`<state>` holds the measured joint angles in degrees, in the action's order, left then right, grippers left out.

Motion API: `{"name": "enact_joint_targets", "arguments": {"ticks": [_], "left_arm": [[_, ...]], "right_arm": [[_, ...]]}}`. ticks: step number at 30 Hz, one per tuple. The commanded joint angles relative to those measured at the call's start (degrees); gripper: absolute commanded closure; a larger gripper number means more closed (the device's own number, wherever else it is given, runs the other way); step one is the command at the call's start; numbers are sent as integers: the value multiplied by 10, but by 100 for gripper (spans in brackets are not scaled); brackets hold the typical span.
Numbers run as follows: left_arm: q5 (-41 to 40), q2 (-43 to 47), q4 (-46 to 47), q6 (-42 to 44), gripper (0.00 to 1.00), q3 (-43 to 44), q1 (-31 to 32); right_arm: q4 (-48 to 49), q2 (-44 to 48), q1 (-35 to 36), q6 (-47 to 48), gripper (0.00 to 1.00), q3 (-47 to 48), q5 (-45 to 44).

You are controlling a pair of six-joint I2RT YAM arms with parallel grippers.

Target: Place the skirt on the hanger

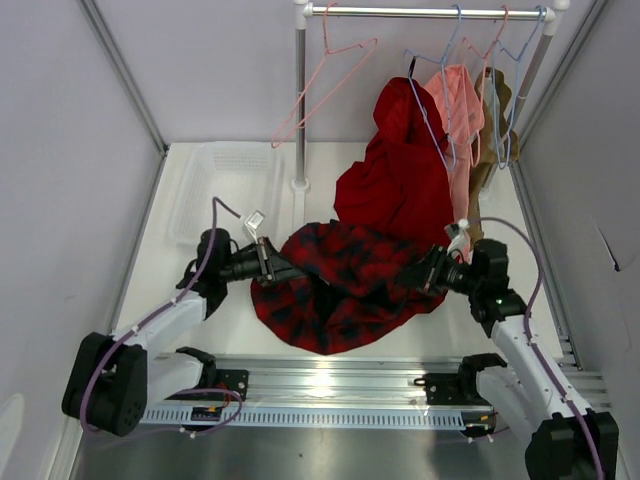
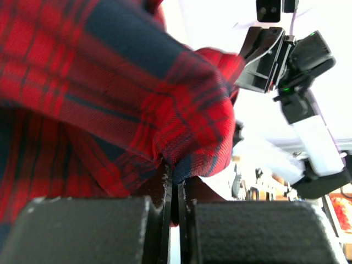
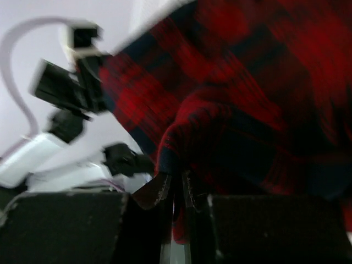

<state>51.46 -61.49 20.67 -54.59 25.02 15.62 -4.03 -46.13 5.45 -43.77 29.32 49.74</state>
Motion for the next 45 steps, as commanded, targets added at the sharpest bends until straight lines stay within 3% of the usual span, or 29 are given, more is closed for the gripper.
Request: {"name": "enact_joint_targets", "arguments": {"ticks": [1, 7, 11, 13, 18, 24, 40, 45], "left_arm": [[-42, -28, -72, 79, 100, -8, 36], [-101, -108, -141, 142, 99, 1, 62], [-161, -123, -202, 183, 93, 19, 69], [-193, -119, -242, 198, 87, 32, 71], [-260, -94, -310, 230, 61, 71, 74], [-286, -34, -377, 255, 50, 112, 76], [-260, 21, -429, 293, 50, 139, 93], [-269, 34, -450, 304, 48, 150, 93]], "right_arm": [[-91, 16, 46, 56, 85, -40, -109], [-191, 18, 64, 100, 70, -38, -212], [-240, 16, 68, 124, 48, -10, -263], [-244, 15, 70, 123, 43, -8, -270], [-260, 19, 92, 103, 36, 6, -315], [-290, 39, 115, 105, 32, 49, -374], [-315, 46, 149, 110, 33, 83, -404], [-328, 68, 160, 112, 38, 99, -417]]}}
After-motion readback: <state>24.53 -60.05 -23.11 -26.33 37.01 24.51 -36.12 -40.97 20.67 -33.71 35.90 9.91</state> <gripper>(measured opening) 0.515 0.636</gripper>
